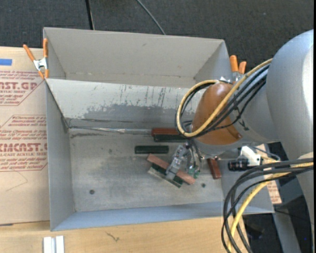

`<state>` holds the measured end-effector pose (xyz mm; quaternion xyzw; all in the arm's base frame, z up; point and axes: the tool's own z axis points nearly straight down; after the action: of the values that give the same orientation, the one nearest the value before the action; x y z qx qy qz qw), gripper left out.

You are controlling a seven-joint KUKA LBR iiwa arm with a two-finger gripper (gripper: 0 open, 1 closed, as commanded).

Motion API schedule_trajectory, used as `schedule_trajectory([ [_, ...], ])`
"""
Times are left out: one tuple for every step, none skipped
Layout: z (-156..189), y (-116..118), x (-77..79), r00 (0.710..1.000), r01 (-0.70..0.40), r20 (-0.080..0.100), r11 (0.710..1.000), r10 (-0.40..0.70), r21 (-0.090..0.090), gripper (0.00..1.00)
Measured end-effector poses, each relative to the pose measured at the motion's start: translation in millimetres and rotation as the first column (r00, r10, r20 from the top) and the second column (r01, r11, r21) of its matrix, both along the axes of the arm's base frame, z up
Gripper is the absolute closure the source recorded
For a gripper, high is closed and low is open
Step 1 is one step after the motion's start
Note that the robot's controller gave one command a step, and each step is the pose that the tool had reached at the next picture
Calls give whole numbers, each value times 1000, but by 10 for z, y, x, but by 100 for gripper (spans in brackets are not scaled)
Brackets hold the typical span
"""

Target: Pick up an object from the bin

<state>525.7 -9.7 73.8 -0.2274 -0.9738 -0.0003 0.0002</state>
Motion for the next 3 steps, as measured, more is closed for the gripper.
schedule_trajectory([
  [0,0,0,1000,0,0,1000,0,0,100],
  [0,0,0,1000,0,0,1000,0,0,100],
  [0,0,0,1000,0,0,1000,0,-1,100],
])
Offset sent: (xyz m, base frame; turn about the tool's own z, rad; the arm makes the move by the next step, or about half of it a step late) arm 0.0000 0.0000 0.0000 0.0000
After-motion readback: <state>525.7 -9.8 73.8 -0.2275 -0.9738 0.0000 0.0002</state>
